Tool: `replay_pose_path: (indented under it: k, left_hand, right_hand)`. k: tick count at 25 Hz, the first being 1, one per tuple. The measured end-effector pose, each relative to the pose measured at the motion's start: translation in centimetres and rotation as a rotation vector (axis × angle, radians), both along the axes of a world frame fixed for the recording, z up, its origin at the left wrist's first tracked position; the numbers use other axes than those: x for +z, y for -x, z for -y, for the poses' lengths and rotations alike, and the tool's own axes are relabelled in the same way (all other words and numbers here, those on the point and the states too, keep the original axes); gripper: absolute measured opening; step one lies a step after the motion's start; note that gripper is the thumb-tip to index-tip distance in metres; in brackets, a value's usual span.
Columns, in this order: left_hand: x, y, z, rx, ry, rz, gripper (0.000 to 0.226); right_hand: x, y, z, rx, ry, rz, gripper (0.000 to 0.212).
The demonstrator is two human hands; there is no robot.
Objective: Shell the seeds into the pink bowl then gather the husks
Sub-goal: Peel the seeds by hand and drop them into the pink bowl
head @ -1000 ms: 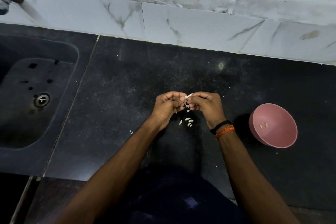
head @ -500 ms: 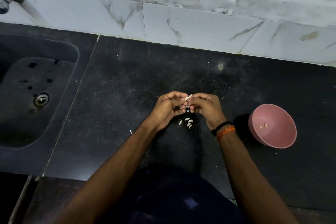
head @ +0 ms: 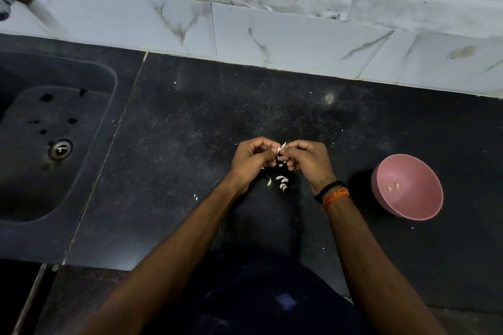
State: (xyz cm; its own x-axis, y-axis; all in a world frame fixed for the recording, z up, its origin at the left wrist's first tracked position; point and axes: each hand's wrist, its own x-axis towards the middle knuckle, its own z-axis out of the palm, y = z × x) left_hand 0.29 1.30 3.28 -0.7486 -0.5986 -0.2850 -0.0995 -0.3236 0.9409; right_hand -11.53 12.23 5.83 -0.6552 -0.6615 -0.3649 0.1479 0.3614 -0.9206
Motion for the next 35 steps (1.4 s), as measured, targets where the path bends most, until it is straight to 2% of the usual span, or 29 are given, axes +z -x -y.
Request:
replay_pose_path:
  k: [2,7,11,16,25,31,35]
  left_hand:
    - [-0.4,0.0,0.1,0.005,0.097,-0.006,0.011]
    - [-0.4,0.2,0.0,-0.021,0.164,-0.055,0.019]
    - [-0.1,0.3,0.0,-0.017,0.046,-0.106,0.015]
    - [-0.2,0.1,-0.3,0.008,-0.074,-0.144,0.021]
    - [-0.3,-0.3,0.0,0.011,-0.144,-0.119,0.032]
    - [-0.5,-0.6,0.1,0.003,-0.107,-0.035,0.030]
    - [-0.7,-0.7,0.3,0.024,-0.056,0.056,0.028]
  right_hand:
    - [-0.2,0.0,0.0,0.007,-0.018,-0.031,0.014]
    - [0.0,0.0,0.1,-0.012,-0.016,0.009,0.016]
    - [0.3,0.0,0.2,-0.052,0.023,0.095,0.016]
    - [0.5,0.0,0.0,-0.053,0.018,0.127,0.014]
    - [0.3,0.3,-0.3,-0.098,-0.001,0.120,0.013]
    - [-0.6,0.6,-0.4,-0.090,-0.065,-0.020,0.013]
    - [-1.2,0.8,-0.5,0.025,-0.224,-0.344,0.010]
